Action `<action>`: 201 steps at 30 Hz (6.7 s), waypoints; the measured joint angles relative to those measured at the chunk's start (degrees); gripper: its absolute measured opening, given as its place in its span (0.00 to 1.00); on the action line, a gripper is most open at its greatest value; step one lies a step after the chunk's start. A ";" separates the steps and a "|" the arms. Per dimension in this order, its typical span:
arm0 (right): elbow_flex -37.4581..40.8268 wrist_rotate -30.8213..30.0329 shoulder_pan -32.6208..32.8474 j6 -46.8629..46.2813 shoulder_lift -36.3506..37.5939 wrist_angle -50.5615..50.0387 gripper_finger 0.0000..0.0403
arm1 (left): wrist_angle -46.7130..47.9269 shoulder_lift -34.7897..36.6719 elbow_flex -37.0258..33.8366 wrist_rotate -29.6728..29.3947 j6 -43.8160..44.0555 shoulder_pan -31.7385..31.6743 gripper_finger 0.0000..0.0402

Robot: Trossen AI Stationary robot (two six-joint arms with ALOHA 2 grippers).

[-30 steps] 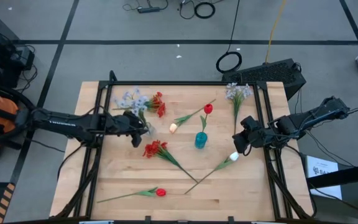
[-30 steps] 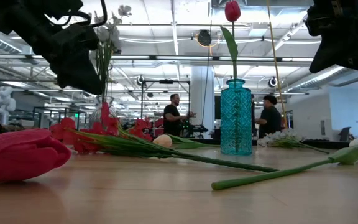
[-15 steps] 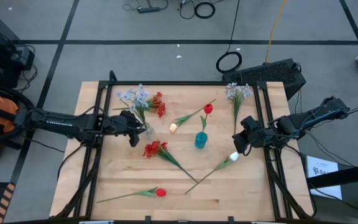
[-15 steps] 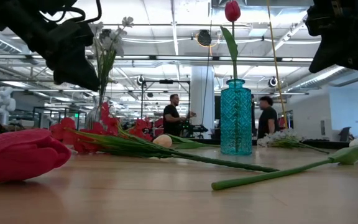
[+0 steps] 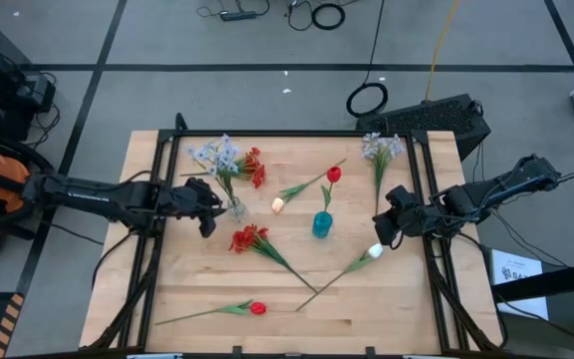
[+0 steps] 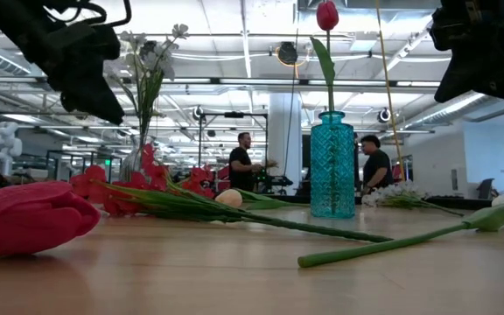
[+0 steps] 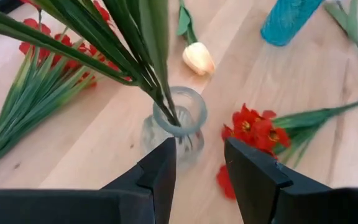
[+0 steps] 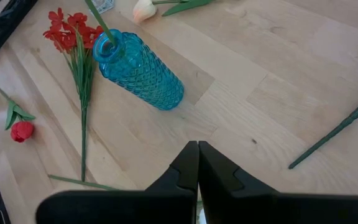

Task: Sort flowers into vase by color
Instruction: Put the left white flowers into the transparent vase, then put the red tulip into the blue vase

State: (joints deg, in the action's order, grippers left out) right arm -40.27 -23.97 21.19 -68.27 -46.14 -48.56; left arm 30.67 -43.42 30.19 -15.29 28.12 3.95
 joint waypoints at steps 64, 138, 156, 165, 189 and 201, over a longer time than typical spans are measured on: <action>0.01 0.13 0.01 3.68 -0.06 0.22 0.00 | -11.26 -40.02 17.54 -2.75 45.19 27.97 0.35; 0.02 -18.43 18.84 13.31 -1.13 19.44 0.00 | -13.84 -44.70 47.70 -29.83 -4.15 23.50 0.00; -2.87 -19.32 7.45 53.45 -18.95 60.92 0.33 | -32.83 -44.74 47.72 -18.51 -18.10 14.27 0.00; -10.60 -17.88 3.91 60.34 -27.25 60.92 0.44 | -33.25 -46.31 47.72 -16.23 -17.97 14.40 0.00; -18.16 -13.60 2.75 61.90 -31.69 55.67 0.02 | -36.02 -47.01 47.77 -15.82 -17.93 15.20 0.01; -18.16 -19.45 2.82 65.16 -26.73 51.57 0.01 | -35.97 -46.48 47.74 -14.53 -18.12 15.82 0.20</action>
State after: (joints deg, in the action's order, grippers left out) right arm -58.44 -43.42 24.01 -3.11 -72.86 3.01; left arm -5.30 -89.90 77.93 -29.82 10.00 19.77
